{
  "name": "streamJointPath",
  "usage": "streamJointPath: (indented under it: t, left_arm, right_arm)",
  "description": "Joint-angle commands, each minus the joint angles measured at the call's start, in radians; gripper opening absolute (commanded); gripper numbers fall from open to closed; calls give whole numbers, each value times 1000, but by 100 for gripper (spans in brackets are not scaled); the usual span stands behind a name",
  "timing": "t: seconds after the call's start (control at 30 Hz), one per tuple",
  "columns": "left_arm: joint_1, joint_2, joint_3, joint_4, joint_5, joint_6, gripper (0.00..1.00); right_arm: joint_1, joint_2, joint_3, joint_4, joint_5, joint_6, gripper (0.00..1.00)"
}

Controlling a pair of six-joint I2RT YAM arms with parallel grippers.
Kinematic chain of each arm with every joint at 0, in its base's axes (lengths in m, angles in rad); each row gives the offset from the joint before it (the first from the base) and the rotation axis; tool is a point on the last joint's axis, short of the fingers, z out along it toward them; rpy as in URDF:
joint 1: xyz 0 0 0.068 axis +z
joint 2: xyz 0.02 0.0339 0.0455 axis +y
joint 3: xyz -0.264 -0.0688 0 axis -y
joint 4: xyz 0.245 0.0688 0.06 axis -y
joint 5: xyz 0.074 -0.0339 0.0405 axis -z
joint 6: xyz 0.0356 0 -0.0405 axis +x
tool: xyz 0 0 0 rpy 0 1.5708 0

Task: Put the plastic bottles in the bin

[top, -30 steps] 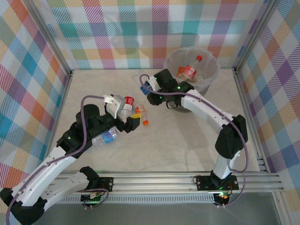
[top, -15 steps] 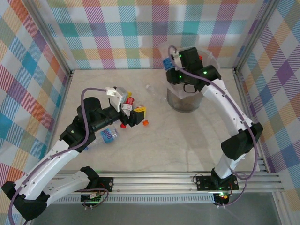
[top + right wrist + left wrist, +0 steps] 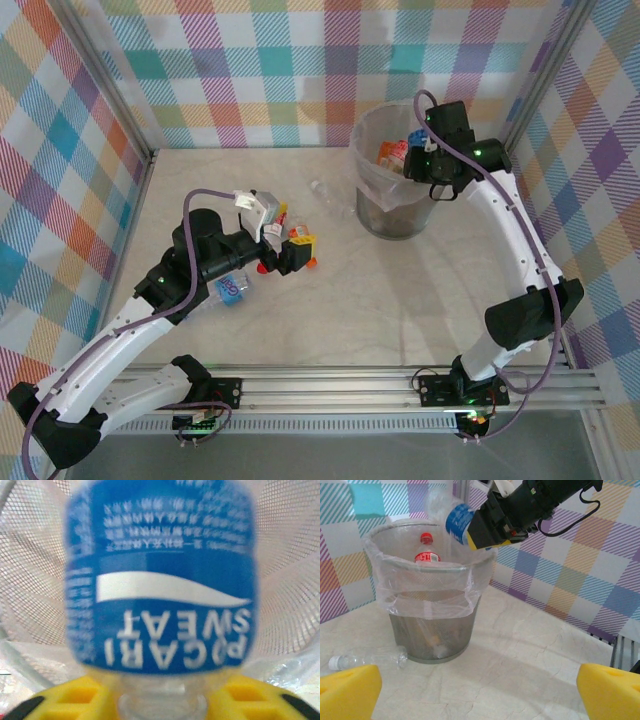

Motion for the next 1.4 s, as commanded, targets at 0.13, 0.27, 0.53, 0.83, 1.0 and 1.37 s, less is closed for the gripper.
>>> streamJointPath:
  t: [0.13,0.27,0.53,0.83,1.0,1.37]
  left_arm:
    - [10,-11,-12,14,31,-10,100]
    - [10,-15,-13,12,30,-9,100]
    - [10,-16,-12,9,26,-4,100]
    - [11,-26,-13,-2,5,14,100]
    - [10,-29,-10,-54,-47,85,100]
    - [10,5,131,-366,-77,225,100]
  right_arm:
    - [-10,-26,-16,-22,33,41,60]
    - [-12,-37,-2,-24,49,37,61]
    - [-13,-3,73,-10,-5,-84,62]
    - [-13,-28,23,84,-275,-181,63]
    - [5,-126,-114,198,-412,-209,65]
    - [248,-223,-306,256,-293,-266,65]
